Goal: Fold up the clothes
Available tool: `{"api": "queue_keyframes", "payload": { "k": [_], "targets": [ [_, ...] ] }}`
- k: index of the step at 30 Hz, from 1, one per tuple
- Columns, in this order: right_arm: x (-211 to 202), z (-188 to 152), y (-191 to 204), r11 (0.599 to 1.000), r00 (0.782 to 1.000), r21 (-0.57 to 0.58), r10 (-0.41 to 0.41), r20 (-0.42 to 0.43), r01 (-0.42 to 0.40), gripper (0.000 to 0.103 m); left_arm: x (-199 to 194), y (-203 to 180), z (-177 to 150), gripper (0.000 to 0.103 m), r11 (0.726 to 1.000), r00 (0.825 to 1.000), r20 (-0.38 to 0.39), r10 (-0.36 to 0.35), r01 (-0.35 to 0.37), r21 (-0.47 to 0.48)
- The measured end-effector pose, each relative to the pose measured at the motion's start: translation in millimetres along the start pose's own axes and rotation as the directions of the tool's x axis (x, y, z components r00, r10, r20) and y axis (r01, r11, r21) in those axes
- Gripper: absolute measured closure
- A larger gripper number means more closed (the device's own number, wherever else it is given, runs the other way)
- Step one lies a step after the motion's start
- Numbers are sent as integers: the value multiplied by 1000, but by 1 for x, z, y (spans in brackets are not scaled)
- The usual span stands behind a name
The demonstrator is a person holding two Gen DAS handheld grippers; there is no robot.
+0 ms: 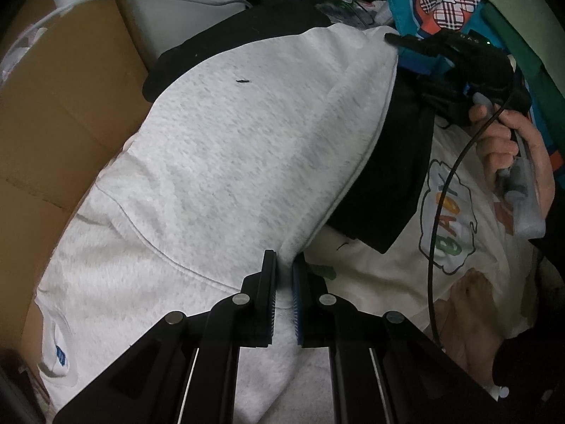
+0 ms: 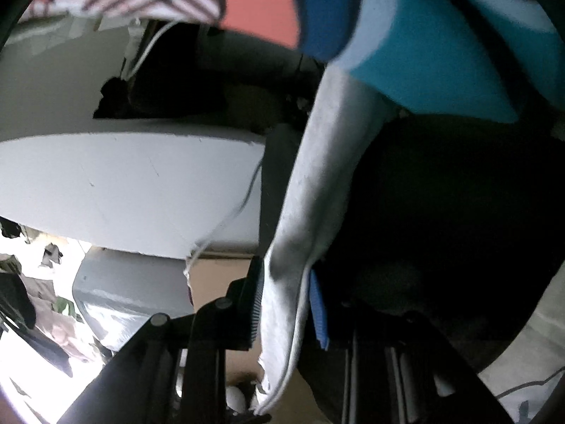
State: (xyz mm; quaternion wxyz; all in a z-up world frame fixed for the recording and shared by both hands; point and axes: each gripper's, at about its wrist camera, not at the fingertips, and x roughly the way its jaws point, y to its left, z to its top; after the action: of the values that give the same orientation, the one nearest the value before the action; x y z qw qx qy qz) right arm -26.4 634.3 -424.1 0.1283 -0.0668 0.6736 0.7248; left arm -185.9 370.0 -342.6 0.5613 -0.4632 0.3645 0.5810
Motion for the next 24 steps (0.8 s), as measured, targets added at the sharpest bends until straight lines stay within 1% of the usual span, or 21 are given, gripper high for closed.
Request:
{"api": "queue_keyframes", "payload": {
  "k": [1,2,3,8,11,15,18,21,24],
  "targets": [
    [-1,0,0,1000,1000,15,11,5,-11,81,1,0,0,96,1000,1000,-2,-2,2,-1],
    [-4,0,-1,999,1000,28,17,6,-18,92,2,-1,0,96,1000,1000,-5,-4,4,0],
    [-6,1,-1,999,1000,33,18,4,-18,99,3,-2,1,96,1000,1000,-9,-5,5,1],
    [-23,1,3,1000,1000,-7,-28,9,28,99,10,-5,2,96,1000,1000,-22,-9,9,17],
    [-29,-2,8,995,995,-39,-95,16,96,99,11,-6,2,96,1000,1000,-25,-15,15,25],
    [-42,-11,15,972,977,-96,-212,33,214,99,15,-6,0,96,999,999,-33,-21,22,40],
    [-43,-17,4,960,965,-99,-261,20,262,99,19,-5,-2,96,998,999,-41,-22,24,49],
    [-38,-9,-9,966,968,-75,-249,11,249,99,23,-7,-6,96,999,999,-46,-24,26,45],
    [-40,-5,-18,977,979,-58,-205,15,206,96,26,-8,-7,96,999,999,-47,-23,25,30]
  ]
}}
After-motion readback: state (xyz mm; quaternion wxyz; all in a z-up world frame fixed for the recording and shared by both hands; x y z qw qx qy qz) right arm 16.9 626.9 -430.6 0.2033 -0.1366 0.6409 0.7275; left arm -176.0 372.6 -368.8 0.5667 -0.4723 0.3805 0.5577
